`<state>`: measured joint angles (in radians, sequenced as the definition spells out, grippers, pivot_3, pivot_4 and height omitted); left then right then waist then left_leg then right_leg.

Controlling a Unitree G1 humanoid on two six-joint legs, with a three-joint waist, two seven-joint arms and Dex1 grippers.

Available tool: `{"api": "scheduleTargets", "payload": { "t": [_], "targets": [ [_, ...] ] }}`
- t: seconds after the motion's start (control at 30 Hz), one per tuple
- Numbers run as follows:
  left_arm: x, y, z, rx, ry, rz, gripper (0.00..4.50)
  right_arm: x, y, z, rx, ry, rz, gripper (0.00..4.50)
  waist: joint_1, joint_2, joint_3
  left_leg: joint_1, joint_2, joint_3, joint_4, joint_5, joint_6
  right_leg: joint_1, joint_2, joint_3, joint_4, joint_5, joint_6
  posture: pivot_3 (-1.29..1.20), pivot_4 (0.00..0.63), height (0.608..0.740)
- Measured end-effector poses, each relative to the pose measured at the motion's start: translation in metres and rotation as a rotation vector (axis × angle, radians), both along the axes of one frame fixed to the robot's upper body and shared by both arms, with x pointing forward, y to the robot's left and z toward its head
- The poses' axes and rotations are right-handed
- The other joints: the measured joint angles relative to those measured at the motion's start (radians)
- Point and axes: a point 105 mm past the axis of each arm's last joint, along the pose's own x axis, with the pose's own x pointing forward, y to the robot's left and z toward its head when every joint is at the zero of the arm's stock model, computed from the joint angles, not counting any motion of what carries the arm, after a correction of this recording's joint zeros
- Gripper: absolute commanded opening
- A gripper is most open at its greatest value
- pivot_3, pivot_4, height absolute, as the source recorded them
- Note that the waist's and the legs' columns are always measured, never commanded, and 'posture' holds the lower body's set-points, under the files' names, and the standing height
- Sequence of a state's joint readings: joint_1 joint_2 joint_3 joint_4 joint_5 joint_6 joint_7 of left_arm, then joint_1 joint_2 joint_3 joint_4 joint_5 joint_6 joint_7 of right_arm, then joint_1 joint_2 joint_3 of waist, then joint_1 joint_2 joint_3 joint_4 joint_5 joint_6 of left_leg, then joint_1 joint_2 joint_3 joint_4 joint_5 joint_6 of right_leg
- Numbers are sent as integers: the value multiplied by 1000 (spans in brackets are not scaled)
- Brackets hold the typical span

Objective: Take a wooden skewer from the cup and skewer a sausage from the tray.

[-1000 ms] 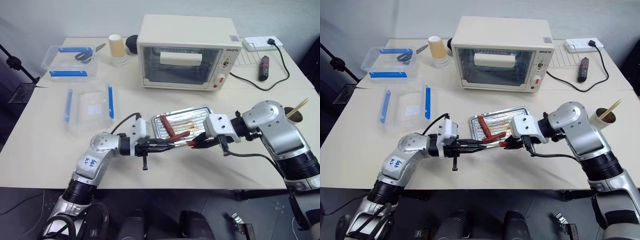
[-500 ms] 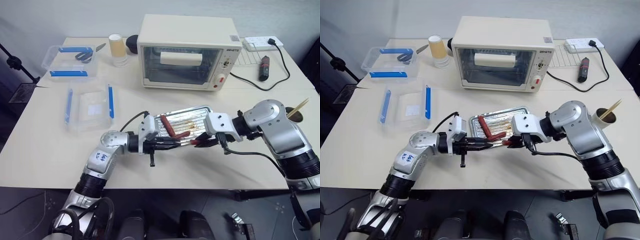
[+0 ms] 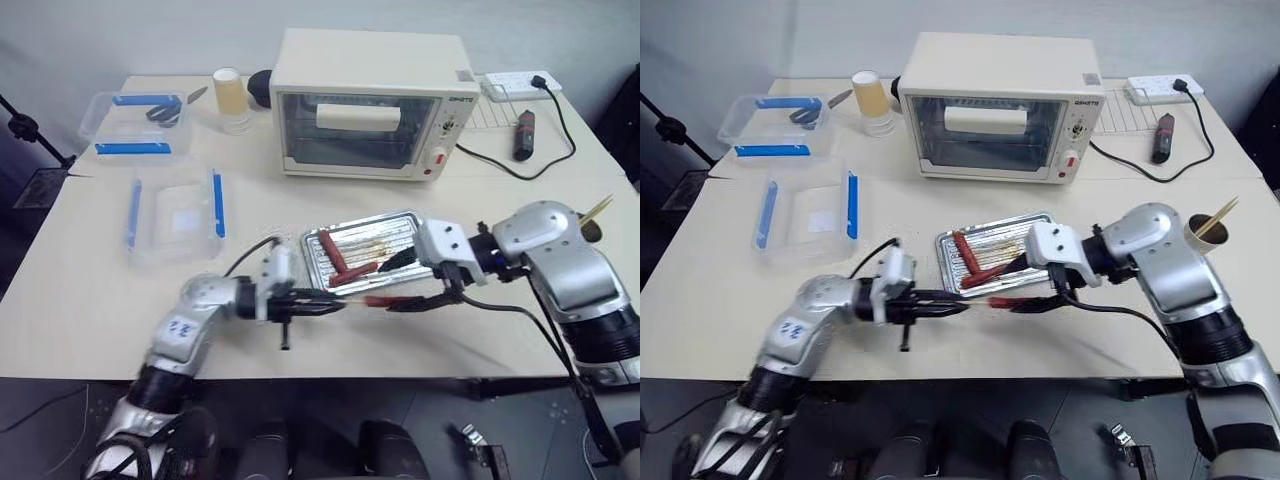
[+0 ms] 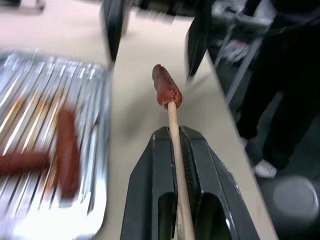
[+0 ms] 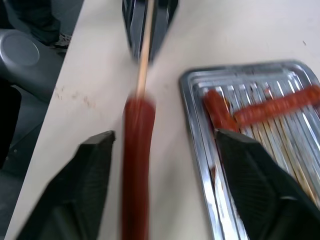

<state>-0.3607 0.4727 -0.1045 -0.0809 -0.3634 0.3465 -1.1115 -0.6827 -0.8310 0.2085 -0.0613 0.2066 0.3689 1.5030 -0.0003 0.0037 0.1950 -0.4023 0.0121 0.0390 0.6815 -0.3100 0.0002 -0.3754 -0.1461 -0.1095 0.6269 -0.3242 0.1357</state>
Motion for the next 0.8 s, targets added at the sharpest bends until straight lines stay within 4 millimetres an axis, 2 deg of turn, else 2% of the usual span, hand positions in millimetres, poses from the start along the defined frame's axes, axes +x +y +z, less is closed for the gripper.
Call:
{"api": "scheduleTargets", "payload": {
  "t": [0.03, 0.2, 0.33, 0.43, 0.5, 0.63, 0.8],
  "targets": [
    [-2, 10, -1, 4, 3, 28, 0, -1, -3, 0, 8, 6, -1, 4478, 0, 0, 0, 0, 0, 0, 0, 0, 0, 0, 0, 0, 0, 0, 0, 0, 150, 740],
    [-17, 53, 7, -83, -37, 172, 0, -7, -13, 9, 137, -33, 8, 4478, 2, 0, 0, 0, 1, -1, 0, 0, 0, 0, 0, 0, 0, 0, 0, 0, 150, 740],
    [-26, 91, 22, -211, -90, 390, 0, -9, -11, 31, 465, -79, -58, 4478, 3, -1, 0, 0, 2, -3, 0, 0, 0, 1, -2, 0, 0, 0, 0, 0, 150, 740],
    [-31, 114, 37, -331, -133, 574, 0, -18, -10, 42, 608, -79, -46, 4478, 7, -1, 0, 1, 3, -3, 0, 0, 0, 2, -2, 0, 0, 0, 0, 0, 150, 740],
    [-29, 130, 52, -456, -175, 729, 0, -25, -9, 47, 699, -84, -36, 4478, 12, -2, 0, 1, 3, -3, 0, 0, 0, 2, -2, 0, 0, 0, 0, 0, 150, 740],
    [-21, 167, 77, -671, -265, 1044, 0, -32, -2, 42, 823, -138, -38, 4478, 25, -3, -1, 2, 0, -3, 1, 0, 0, 3, -2, 1, 1, 0, 1, 0, 150, 740],
    [-4, 193, 85, -720, -299, 1294, 0, -33, 1, 43, 849, -226, -48, 4478, 26, -4, -2, 3, -1, -1, 1, 0, 0, 3, -1, 1, 1, 1, 1, 0, 150, 740]
  ]
}}
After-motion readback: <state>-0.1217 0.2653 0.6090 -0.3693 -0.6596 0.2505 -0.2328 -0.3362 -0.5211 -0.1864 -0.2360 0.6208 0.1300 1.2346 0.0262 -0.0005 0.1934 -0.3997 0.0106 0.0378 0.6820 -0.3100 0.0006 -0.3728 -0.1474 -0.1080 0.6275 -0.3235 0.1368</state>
